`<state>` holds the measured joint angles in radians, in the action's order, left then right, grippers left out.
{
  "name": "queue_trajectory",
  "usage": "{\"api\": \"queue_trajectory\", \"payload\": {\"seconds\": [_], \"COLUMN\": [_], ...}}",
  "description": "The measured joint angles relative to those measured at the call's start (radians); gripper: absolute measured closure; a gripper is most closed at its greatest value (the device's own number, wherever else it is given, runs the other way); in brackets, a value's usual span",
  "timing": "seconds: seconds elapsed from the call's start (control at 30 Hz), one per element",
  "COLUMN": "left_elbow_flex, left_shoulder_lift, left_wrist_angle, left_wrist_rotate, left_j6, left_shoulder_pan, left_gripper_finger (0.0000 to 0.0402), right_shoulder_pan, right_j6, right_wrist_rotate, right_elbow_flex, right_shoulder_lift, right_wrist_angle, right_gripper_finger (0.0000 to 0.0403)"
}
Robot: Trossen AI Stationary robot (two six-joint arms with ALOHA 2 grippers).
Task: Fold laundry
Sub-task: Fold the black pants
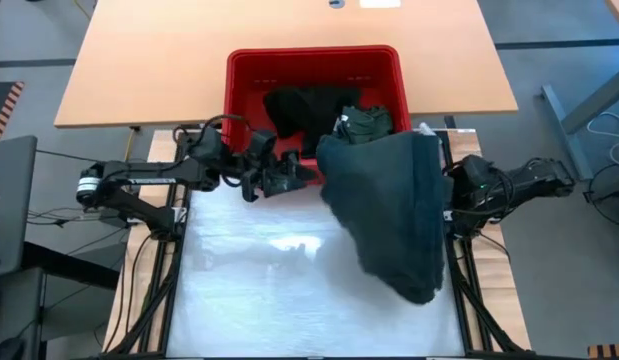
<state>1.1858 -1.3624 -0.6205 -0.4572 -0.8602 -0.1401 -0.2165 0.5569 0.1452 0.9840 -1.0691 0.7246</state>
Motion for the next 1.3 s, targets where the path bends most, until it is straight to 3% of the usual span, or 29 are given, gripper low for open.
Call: {"api": "queue_trajectory", "payload": {"seconds": [0.3,0.57,0.97,1.3], "left_elbow_flex": [0.001,0.001,0.001,0.001], "left_shoulder_lift": [-0.013,-0.014,-0.015,-0.015], "left_wrist_angle": [0.021,-0.039,0.063,-0.136], "left_wrist_rotate": [0.026,-0.005,0.106,0.019], "left_j6": [0.104,0.095,0.13,0.16], "left_shoulder_pan": [-0.01,0.013,0.023,0.023], "left_gripper_finger": [0.0109,0.011,0.0111,0.0111], "right_shoulder_pan": [-0.023,-0.009,0.012,0.01], "right_j6": [-0.022,-0.06,-0.052,-0.049], "right_wrist_rotate": [0.006,0.013,-0.018,-0.045], "right_elbow_flex": [0.0,0.0,0.017,0.038], "right_shoulder_lift": [0.002,0.001,-0.096,-0.114], "right_wrist_angle": [-0.001,-0.016,-0.008,-0.071], "right_gripper_finger": [0.0383,0.0382,0.0382,0.0382]}}
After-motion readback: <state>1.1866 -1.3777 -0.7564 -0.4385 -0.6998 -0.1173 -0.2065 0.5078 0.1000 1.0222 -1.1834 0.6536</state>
